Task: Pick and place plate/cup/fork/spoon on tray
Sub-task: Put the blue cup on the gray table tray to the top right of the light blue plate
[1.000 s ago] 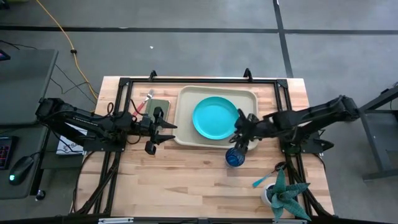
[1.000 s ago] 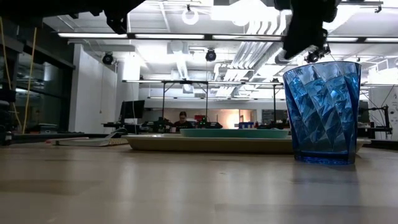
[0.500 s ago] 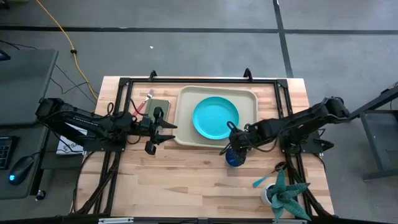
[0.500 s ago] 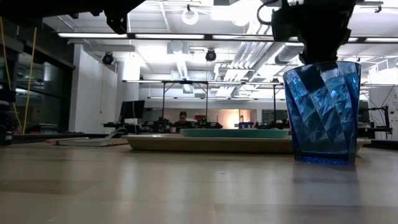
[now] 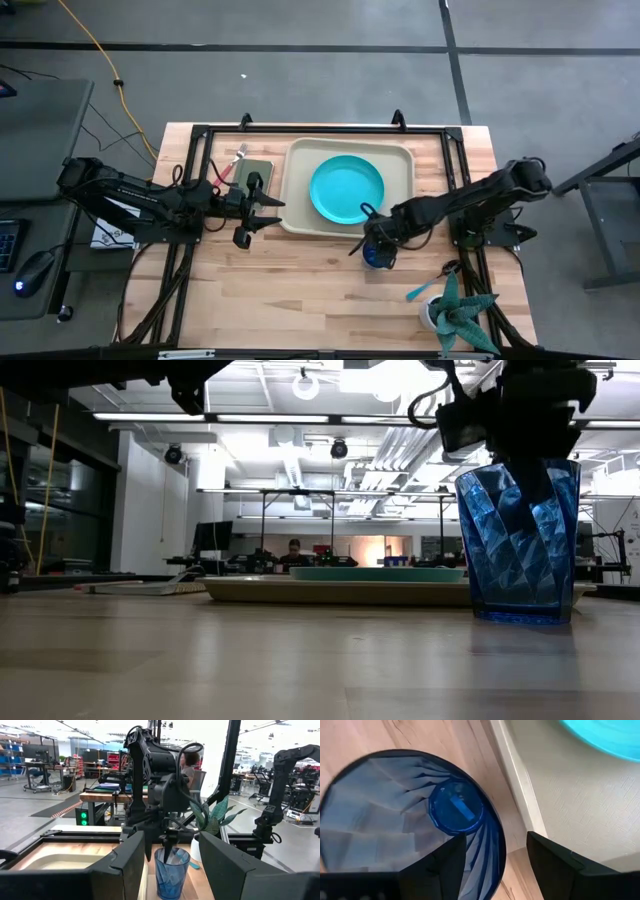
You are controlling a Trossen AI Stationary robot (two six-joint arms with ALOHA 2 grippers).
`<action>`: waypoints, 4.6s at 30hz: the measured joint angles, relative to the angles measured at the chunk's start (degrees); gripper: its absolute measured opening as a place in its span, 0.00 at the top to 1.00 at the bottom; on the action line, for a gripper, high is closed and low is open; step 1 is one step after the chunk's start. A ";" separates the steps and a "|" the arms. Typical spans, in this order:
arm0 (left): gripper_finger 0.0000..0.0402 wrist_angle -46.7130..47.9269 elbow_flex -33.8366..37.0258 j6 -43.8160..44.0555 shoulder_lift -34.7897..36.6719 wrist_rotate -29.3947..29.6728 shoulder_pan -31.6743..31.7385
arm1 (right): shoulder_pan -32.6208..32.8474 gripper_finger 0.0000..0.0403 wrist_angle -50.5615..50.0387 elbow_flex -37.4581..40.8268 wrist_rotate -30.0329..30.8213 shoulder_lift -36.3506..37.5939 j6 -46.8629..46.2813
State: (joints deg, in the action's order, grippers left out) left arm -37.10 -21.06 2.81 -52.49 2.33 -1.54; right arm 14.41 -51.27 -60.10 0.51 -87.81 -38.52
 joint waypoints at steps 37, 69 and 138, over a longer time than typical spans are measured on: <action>0.58 0.00 0.00 0.00 0.00 0.01 0.00 | -0.15 0.51 0.94 0.00 0.39 -1.98 -7.73; 0.58 0.02 0.00 0.02 0.00 0.02 0.00 | -0.17 0.99 0.90 0.00 0.26 -1.88 -5.99; 0.58 0.59 -0.02 0.04 0.02 1.33 0.00 | -55.53 1.00 -1.07 1.12 7.74 5.97 10.45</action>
State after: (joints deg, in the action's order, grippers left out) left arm -36.51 -21.08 2.85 -52.47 3.66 -1.54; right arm -41.11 -52.34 -58.98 8.25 -81.84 -28.07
